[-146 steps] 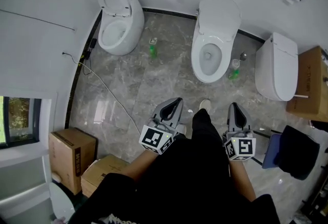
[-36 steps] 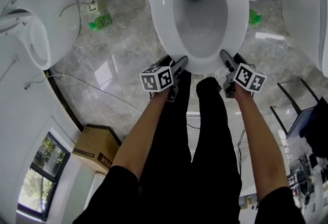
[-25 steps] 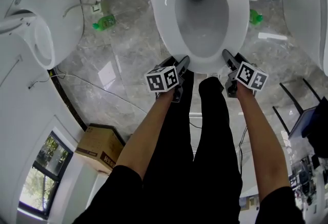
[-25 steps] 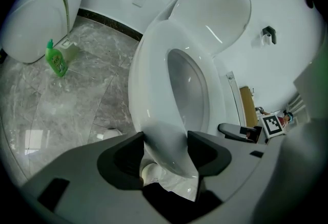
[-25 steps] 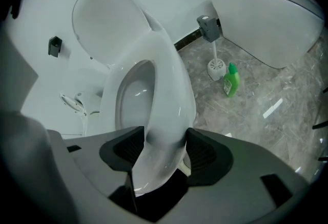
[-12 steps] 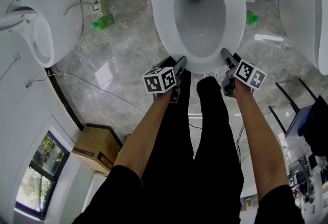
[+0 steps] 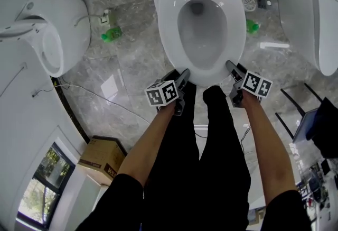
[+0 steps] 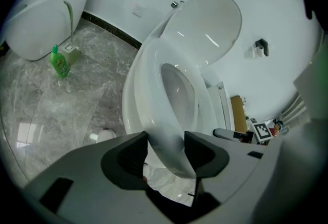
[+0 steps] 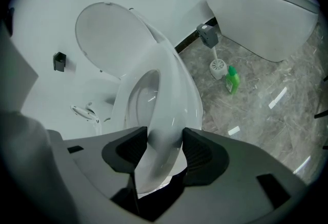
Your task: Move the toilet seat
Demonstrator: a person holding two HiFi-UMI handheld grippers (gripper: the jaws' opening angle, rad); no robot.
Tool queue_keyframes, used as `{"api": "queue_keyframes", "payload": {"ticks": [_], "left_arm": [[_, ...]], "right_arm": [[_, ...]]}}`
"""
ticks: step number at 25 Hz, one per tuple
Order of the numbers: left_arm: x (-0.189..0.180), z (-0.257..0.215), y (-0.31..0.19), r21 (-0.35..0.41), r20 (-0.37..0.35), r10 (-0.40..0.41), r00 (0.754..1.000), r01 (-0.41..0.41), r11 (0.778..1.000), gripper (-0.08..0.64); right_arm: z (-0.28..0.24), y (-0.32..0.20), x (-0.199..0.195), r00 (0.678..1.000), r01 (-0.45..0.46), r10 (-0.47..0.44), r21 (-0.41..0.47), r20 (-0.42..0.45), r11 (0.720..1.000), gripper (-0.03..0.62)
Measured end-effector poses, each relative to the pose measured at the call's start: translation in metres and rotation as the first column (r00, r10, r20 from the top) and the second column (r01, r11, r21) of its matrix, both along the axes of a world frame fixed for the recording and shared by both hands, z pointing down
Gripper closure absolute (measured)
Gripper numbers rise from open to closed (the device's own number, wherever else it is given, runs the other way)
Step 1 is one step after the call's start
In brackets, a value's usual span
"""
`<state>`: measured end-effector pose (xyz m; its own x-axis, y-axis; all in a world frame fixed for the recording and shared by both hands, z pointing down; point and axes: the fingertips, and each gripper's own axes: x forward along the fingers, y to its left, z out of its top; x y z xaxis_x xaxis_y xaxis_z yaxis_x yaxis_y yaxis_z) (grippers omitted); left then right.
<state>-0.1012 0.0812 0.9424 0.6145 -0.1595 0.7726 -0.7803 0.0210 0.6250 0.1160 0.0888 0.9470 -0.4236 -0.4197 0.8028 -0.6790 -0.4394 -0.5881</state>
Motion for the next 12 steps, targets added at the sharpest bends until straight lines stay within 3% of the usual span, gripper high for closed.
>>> {"api": "queue_keyframes", "payload": {"ticks": [12], "left_arm": [[-0.004,-0.072,-0.018,-0.003,-0.142,-0.103,0.985,0.103,0.995,0.351]], "right_arm": [[-0.068,-0.015,0.002,0.993,-0.107,0.104,0.054,0.051,0.993,0.371]]}}
